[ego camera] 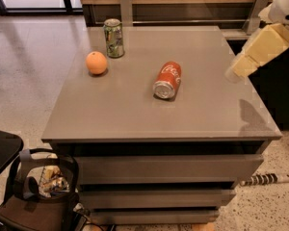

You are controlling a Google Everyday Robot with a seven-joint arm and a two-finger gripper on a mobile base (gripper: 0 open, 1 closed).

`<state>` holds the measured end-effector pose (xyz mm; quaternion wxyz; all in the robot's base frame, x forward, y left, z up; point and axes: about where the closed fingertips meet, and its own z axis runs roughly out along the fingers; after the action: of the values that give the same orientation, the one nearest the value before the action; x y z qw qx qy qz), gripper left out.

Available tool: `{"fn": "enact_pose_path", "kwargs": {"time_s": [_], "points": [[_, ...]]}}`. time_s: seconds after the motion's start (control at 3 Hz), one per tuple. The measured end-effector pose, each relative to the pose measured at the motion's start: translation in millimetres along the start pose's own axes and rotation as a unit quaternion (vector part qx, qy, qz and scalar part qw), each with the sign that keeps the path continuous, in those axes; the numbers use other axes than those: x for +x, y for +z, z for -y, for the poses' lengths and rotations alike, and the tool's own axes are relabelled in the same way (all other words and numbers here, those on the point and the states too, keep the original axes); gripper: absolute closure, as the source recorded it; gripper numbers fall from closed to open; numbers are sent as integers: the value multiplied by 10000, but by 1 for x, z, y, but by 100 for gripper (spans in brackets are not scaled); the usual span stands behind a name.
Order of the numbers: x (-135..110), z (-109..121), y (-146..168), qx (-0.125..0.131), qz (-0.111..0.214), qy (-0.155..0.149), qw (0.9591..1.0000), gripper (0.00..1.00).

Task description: Place coke can upright

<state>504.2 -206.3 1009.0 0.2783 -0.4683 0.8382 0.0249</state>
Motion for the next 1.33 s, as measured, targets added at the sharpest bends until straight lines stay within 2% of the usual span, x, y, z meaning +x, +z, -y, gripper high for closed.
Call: {"fn": "enact_pose_path", "kwargs": {"time_s": [0.33, 0.67, 1.0, 1.33], "points": [[-38, 19, 17, 362, 441, 729, 9957, 0], [-64, 45, 33, 680, 505, 1268, 9883, 0], [-74, 44, 37, 693, 517, 1595, 9834, 0], [-74, 44, 37, 693, 519, 1598, 9833, 0]]}}
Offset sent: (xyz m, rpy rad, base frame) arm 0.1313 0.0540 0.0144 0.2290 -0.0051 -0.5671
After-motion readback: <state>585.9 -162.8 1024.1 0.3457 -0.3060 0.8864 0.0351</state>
